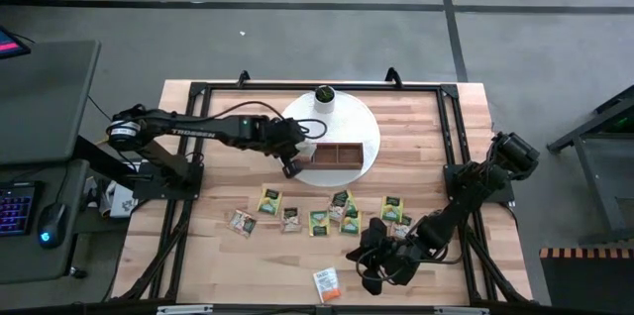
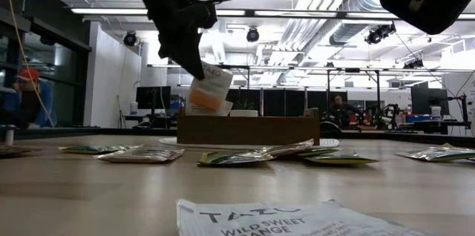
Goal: Pick & Place Tea
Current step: Put the white tea bag into the left section of the wooden organizer
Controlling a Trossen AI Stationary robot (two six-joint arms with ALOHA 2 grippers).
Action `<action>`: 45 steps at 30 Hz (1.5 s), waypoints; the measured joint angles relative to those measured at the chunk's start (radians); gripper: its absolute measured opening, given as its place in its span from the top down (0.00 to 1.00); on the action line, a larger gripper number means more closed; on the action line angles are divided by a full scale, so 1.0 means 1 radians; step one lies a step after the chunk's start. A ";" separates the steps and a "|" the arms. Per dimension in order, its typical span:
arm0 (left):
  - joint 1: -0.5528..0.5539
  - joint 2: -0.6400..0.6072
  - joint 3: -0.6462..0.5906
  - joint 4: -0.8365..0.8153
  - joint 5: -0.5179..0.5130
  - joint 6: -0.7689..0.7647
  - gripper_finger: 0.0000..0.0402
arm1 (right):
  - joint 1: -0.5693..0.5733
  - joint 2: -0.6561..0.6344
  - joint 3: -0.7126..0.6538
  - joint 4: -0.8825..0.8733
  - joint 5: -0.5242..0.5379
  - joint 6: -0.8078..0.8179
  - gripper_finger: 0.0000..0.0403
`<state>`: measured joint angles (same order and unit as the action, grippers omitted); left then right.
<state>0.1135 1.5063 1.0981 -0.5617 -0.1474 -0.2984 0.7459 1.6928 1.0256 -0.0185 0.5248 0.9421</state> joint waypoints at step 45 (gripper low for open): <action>0.056 0.044 -0.120 0.134 -0.020 0.027 1.00 | -0.001 0.000 0.000 -0.001 0.000 0.002 1.00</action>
<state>0.1699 1.5500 0.9779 -0.4272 -0.1670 -0.2712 0.7453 1.6928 1.0256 -0.0199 0.5247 0.9436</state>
